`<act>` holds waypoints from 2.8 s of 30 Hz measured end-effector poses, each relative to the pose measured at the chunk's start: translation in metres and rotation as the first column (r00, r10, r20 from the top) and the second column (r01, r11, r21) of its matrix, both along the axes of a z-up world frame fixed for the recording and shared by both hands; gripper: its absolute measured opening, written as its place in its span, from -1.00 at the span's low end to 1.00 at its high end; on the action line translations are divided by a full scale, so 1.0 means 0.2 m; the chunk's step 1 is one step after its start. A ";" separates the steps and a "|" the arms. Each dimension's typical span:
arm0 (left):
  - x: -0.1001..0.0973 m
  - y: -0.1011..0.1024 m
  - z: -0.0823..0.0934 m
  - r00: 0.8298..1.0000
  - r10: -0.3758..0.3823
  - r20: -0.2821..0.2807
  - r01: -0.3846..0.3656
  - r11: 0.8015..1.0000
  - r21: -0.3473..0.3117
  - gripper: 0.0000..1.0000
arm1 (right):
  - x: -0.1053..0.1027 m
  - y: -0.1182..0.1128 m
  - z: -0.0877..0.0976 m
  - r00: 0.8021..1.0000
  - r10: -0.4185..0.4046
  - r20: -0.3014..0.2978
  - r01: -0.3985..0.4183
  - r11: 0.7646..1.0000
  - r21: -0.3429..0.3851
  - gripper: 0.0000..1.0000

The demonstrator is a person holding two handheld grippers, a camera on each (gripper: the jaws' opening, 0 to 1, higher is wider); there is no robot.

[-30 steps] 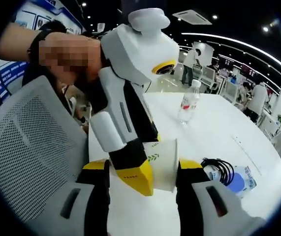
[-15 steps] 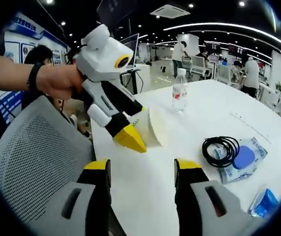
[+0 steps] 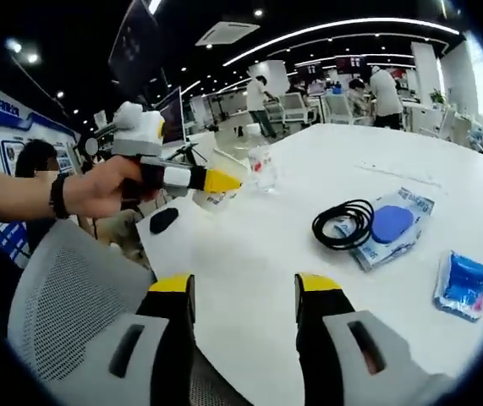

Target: Arrange the tabletop items into an orderly group along one side of the table until the central work area is clear of visible clutter.

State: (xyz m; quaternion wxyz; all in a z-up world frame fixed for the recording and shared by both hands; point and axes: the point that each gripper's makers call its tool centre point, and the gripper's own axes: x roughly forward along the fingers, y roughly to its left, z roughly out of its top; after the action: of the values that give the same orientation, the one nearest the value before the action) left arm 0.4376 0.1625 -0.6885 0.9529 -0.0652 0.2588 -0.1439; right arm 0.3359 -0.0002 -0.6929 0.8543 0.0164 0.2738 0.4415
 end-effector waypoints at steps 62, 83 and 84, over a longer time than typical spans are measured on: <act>0.69 0.09 -0.46 0.978 0.184 0.093 -0.194 0.975 0.105 -0.16 | -0.02 -0.14 -0.08 0.983 -0.101 -0.156 0.106 0.994 0.019 -0.04; 0.64 -0.03 -0.43 0.996 0.086 -0.022 -0.085 0.996 0.024 0.21 | -0.02 -0.12 -0.08 0.985 -0.081 -0.154 0.084 0.996 0.014 -0.04; 0.63 -0.03 -0.46 0.996 0.069 -0.055 -0.065 0.996 0.068 0.20 | -0.02 -0.12 -0.08 0.985 -0.078 -0.154 0.081 0.997 0.013 -0.04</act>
State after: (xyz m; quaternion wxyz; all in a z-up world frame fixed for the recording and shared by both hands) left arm 0.5644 0.1563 -0.7813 0.9510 -0.0467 0.2884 -0.1013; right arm 0.3310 -0.0246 -0.7083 0.8476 0.0693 0.3334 0.4070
